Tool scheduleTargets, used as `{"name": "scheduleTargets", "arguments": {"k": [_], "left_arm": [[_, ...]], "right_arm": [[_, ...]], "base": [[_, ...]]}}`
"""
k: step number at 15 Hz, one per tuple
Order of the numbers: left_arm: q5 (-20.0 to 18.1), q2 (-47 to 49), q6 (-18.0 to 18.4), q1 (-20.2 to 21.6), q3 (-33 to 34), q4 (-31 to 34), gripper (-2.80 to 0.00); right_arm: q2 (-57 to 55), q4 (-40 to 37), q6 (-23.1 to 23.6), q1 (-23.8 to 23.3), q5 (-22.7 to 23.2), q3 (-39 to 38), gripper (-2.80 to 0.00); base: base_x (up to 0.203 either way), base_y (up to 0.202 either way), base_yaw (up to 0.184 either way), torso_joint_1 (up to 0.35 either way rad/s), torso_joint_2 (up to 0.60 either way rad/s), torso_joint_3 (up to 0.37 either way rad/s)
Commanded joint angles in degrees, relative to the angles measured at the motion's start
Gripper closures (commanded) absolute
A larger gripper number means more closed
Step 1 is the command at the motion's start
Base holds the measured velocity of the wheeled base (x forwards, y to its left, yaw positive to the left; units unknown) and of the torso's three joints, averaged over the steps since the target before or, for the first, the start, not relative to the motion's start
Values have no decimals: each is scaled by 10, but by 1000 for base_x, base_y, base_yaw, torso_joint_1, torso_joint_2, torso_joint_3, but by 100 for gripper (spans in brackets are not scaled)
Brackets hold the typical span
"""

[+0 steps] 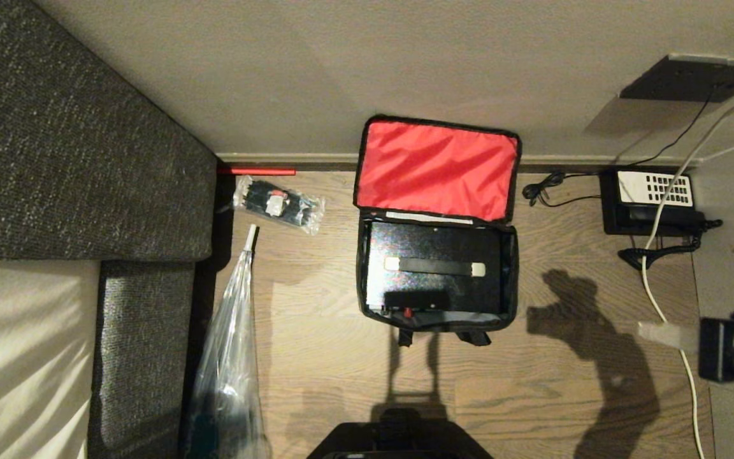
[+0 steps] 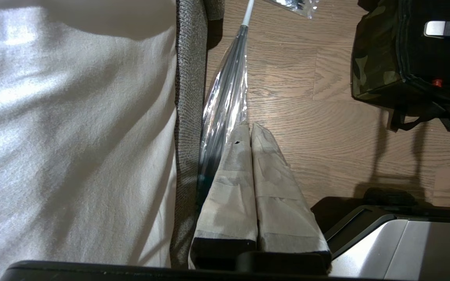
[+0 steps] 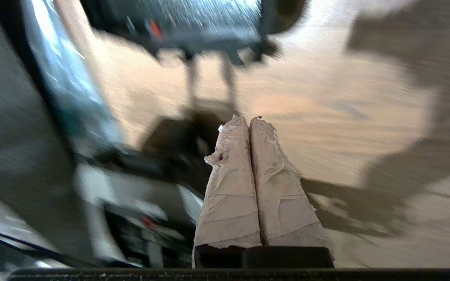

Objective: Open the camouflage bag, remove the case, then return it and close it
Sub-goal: Grip the handle

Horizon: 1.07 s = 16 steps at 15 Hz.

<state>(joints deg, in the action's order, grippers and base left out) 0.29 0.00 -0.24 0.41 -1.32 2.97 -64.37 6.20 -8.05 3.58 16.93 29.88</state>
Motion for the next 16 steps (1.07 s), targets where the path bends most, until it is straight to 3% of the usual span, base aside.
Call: {"name": "scheduleTargets", "arguments": {"k": [1, 5, 8, 10, 16], "left_arm": [[0, 0, 0, 0, 0, 0, 0], [0, 0, 0, 0, 0, 1, 0], [0, 0, 0, 0, 0, 0, 0], [1, 0, 0, 0, 0, 0, 0], [0, 0, 0, 0, 0, 0, 0]], "right_arm": [[231, -47, 40, 2, -23, -84, 0], [481, -122, 120, -25, -70, -204, 0], [587, -92, 160, -36, -133, -267, 0], [636, -59, 144, -36, -149, -295, 0], [645, -63, 109, -35, -158, -298, 0]], "base": [[0, 0, 0, 0, 0, 0], [0, 0, 0, 0, 0, 0], [0, 0, 0, 0, 0, 0], [0, 0, 0, 0, 0, 0], [0, 0, 0, 0, 0, 0]]}}
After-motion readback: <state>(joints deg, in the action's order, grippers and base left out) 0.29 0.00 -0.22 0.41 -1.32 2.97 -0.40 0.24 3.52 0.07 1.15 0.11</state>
